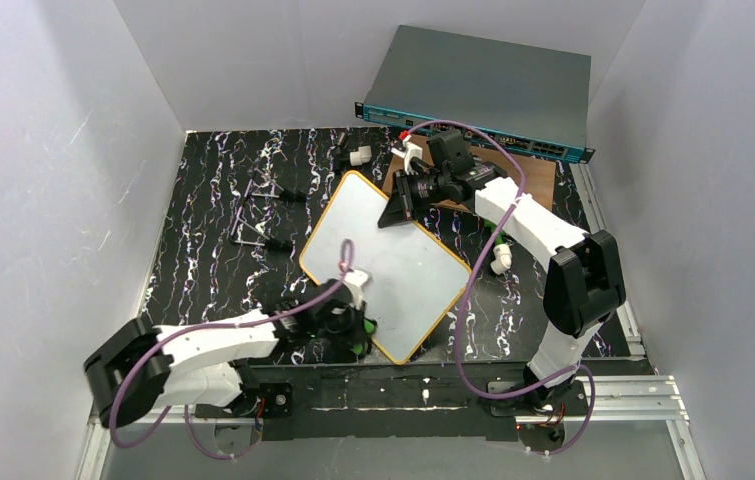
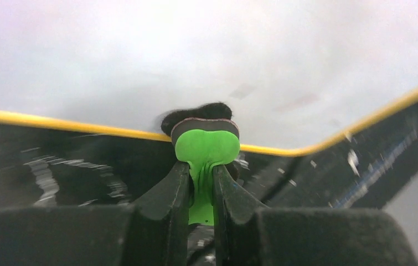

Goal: Erase the whiteboard
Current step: Erase the center of the board with the whiteboard.

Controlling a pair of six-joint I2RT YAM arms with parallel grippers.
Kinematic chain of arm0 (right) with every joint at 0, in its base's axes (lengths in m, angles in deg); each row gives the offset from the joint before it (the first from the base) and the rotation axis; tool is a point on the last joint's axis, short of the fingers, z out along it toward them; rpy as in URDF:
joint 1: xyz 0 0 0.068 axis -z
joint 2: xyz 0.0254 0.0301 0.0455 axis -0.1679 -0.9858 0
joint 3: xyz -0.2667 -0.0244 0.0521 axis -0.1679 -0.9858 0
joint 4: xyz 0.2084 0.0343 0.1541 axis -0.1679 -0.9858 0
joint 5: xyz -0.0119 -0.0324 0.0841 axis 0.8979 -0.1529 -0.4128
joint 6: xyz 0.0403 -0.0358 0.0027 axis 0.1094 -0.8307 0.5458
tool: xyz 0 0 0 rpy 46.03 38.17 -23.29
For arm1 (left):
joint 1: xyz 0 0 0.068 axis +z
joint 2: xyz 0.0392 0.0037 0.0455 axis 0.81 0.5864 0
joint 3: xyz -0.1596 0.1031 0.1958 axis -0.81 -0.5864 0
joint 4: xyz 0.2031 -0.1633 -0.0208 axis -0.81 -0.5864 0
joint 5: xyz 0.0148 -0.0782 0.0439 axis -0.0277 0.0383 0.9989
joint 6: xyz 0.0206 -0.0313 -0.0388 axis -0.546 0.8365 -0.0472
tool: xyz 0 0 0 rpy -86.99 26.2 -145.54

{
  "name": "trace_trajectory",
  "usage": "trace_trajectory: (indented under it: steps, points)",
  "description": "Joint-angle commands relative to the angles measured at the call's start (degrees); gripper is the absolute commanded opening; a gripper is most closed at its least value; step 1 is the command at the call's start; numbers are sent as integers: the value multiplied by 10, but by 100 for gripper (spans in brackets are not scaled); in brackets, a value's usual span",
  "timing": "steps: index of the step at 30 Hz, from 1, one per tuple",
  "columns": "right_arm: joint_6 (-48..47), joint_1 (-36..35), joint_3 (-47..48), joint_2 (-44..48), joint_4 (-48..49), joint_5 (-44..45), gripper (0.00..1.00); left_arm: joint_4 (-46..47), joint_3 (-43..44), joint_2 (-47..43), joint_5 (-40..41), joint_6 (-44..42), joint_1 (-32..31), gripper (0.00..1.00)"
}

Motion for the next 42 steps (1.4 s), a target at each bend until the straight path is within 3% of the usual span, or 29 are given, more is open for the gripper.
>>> trace_trajectory:
  steps: [1,4,8,12,16,20,24,28,33,42]
  points:
    - [38,-5,32,10,38,-56,1,-48,-42,-91,104,38,78,0]
    - [38,-5,33,11,38,-56,1,-31,-53,-95,85,34,103,0]
    - [38,-6,32,13,38,-56,1,45,-53,-81,-13,5,102,0]
    - [38,-6,33,12,38,-57,1,74,-34,-75,-52,-34,67,0]
    - [40,-5,36,10,37,-60,1,4,13,-26,-21,-50,29,0]
    - [38,-4,44,10,33,-62,1,-93,30,7,114,-32,22,0]
    - [43,-2,44,18,33,-71,1,-102,0,-21,208,-23,34,0]
    - [47,-2,36,17,41,-73,1,-40,-31,-6,175,-28,69,0]
    - [51,-2,31,15,48,-73,1,19,-16,53,96,-69,59,0]
    - [53,-2,32,10,49,-78,1,-38,47,112,59,-94,-6,0]
